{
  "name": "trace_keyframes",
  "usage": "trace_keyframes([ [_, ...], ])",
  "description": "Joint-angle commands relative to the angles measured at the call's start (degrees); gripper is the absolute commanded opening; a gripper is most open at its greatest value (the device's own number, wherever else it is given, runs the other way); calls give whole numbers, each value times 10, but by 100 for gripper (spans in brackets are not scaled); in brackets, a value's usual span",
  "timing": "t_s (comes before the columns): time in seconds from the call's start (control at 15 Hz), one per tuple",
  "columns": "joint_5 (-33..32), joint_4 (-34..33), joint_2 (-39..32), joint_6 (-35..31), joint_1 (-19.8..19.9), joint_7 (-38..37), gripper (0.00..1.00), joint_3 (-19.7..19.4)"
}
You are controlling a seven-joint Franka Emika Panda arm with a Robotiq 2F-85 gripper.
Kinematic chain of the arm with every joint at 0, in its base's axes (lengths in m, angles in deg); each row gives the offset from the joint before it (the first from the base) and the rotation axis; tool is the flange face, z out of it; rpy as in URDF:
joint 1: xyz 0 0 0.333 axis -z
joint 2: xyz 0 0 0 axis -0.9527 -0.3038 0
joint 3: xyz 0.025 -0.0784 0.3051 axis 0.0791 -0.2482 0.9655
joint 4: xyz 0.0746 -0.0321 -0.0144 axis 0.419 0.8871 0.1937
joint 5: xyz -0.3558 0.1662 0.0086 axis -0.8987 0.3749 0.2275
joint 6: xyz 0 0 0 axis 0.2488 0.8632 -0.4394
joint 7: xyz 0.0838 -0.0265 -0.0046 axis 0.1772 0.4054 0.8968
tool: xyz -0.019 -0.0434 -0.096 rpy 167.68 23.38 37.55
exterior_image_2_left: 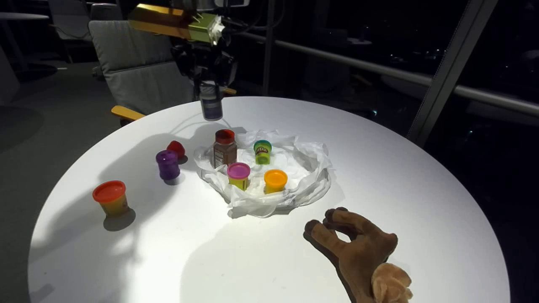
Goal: Put all the contents that are on the table in the white plastic bag
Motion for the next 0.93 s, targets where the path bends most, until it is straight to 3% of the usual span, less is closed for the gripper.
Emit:
trace_keyframes([
  [0.0, 13, -97, -77, -5, 12, -2, 27, -9],
  [0.4, 20, -188, -165, 16, 32, -4, 27, -21],
  [0.87, 36, -201, -201, 29, 48, 3, 27, -16],
])
